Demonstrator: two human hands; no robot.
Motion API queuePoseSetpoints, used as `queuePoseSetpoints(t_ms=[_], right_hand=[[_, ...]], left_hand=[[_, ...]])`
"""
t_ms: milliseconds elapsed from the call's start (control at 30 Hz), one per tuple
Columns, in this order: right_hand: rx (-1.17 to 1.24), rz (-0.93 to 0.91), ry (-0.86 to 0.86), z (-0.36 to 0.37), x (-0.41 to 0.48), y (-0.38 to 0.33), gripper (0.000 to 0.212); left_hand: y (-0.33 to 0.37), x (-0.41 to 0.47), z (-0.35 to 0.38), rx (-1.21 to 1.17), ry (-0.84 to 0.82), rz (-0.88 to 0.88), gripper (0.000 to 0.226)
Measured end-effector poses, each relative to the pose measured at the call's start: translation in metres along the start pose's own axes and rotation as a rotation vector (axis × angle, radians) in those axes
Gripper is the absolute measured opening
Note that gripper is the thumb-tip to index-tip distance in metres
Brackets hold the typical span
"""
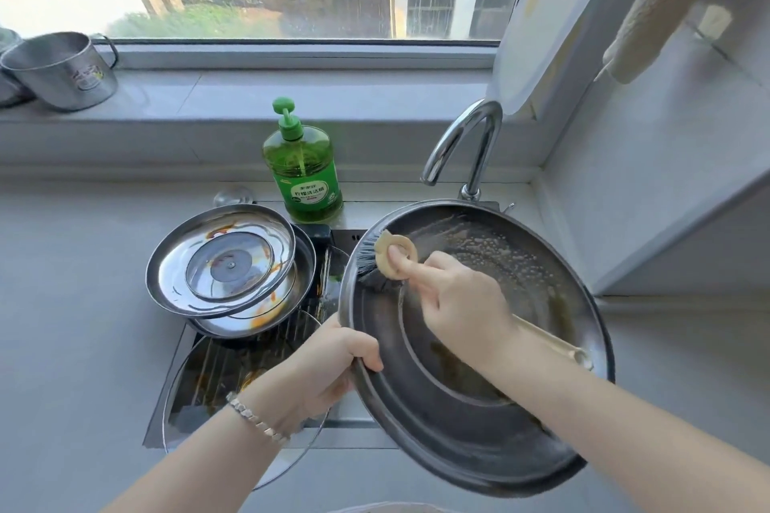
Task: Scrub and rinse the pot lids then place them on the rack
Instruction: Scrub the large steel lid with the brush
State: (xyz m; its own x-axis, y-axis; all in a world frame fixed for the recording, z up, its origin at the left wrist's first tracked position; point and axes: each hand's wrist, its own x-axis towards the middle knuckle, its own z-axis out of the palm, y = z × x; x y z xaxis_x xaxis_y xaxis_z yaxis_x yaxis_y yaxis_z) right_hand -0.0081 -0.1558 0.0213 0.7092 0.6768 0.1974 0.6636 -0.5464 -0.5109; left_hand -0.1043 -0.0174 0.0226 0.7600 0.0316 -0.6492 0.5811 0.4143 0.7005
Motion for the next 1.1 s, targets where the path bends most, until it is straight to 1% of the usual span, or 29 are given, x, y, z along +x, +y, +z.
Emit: queuePoseSetpoints(t_ms=[33, 67, 100, 133, 167, 200, 233, 267, 300, 333, 400, 433, 467, 567, 600, 633, 700, 733, 767, 800, 867, 900, 933, 1033, 1067, 1100], right_hand=[[-0.018, -0.002, -0.002, -0.003, 0.002, 0.003, 0.049], [-0.05, 0.094, 0.027, -0.008, 0.013, 0.017, 0.048], [-0.078, 0.241, 0.041, -0.014, 0.025, 0.033, 0.046], [-0.085, 0.35, 0.027, -0.019, 0.031, 0.041, 0.047], [-0.089, 0.363, 0.017, -0.018, 0.032, 0.041, 0.047], [-0.08, 0.279, 0.013, -0.015, 0.028, 0.031, 0.048], [-0.065, 0.124, 0.007, -0.009, 0.019, 0.015, 0.048], [-0.038, 0.016, -0.022, -0.003, 0.009, 0.003, 0.048], [-0.047, -0.025, -0.037, 0.0, 0.005, 0.003, 0.048], [-0.053, 0.019, -0.036, -0.004, 0.008, 0.01, 0.048], [-0.035, 0.32, -0.053, -0.015, 0.026, 0.04, 0.046], [-0.026, 0.404, -0.05, -0.017, 0.029, 0.046, 0.046], [-0.025, 0.397, -0.046, -0.016, 0.028, 0.044, 0.045], [0.013, 0.114, -0.076, -0.007, 0.015, 0.004, 0.045], [-0.002, 0.087, -0.077, -0.005, 0.014, 0.006, 0.045], [-0.021, 0.149, -0.072, -0.008, 0.018, 0.017, 0.045], [-0.009, 0.414, -0.053, -0.018, 0.032, 0.054, 0.046], [-0.006, 0.51, -0.034, -0.02, 0.033, 0.067, 0.045], [-0.007, 0.545, -0.03, -0.018, 0.031, 0.071, 0.045], [-0.007, 0.508, -0.036, -0.014, 0.029, 0.066, 0.045], [0.038, 0.361, -0.073, -0.007, 0.023, 0.047, 0.046], [0.043, 0.335, -0.07, -0.007, 0.023, 0.046, 0.046], [0.048, 0.377, -0.051, -0.011, 0.025, 0.052, 0.045], [0.043, 0.632, 0.0, -0.022, 0.025, 0.087, 0.044], [0.019, 0.665, -0.005, -0.021, 0.023, 0.09, 0.044], [0.013, 0.657, -0.007, -0.017, 0.022, 0.086, 0.045]], left_hand=[[0.0, 0.0, -0.003, 0.006, 0.005, -0.006, 0.06], [0.0, 0.0, -0.004, 0.019, 0.001, -0.008, 0.059], [0.0, -0.001, -0.004, 0.039, -0.008, -0.005, 0.056], [0.0, -0.002, -0.002, 0.066, -0.012, 0.001, 0.052], [0.0, -0.004, -0.001, 0.093, -0.001, 0.006, 0.05], [-0.001, -0.004, 0.0, 0.114, 0.006, 0.009, 0.05], [-0.002, -0.004, -0.001, 0.127, 0.015, 0.005, 0.053], [-0.004, -0.004, -0.003, 0.131, 0.022, -0.004, 0.057], [-0.006, -0.004, -0.006, 0.139, 0.033, -0.013, 0.061], [-0.007, -0.005, -0.007, 0.144, 0.038, -0.018, 0.064], [-0.007, -0.006, -0.008, 0.171, 0.042, -0.015, 0.064], [-0.006, -0.004, -0.007, 0.202, 0.055, -0.005, 0.065], [-0.004, -0.004, -0.006, 0.232, 0.061, 0.001, 0.067], [-0.001, -0.003, -0.007, 0.261, 0.057, 0.007, 0.069], [-0.002, -0.003, -0.009, 0.24, 0.05, 0.005, 0.069], [-0.002, -0.004, -0.01, 0.209, 0.034, 0.007, 0.065], [-0.002, -0.008, -0.01, 0.174, 0.017, 0.029, 0.058], [-0.002, -0.007, -0.01, 0.187, 0.024, 0.048, 0.058], [-0.002, -0.005, -0.01, 0.21, 0.032, 0.072, 0.059], [-0.002, -0.005, -0.009, 0.223, 0.03, 0.082, 0.06], [-0.001, -0.005, -0.007, 0.207, 0.019, 0.059, 0.059], [-0.002, -0.006, -0.007, 0.193, 0.01, 0.047, 0.057], [-0.001, -0.008, -0.006, 0.182, 0.0, 0.046, 0.056], [0.001, -0.007, -0.012, 0.195, 0.049, 0.082, 0.057], [0.003, -0.006, -0.013, 0.217, 0.062, 0.098, 0.058], [0.006, -0.005, -0.012, 0.247, 0.067, 0.112, 0.06]])
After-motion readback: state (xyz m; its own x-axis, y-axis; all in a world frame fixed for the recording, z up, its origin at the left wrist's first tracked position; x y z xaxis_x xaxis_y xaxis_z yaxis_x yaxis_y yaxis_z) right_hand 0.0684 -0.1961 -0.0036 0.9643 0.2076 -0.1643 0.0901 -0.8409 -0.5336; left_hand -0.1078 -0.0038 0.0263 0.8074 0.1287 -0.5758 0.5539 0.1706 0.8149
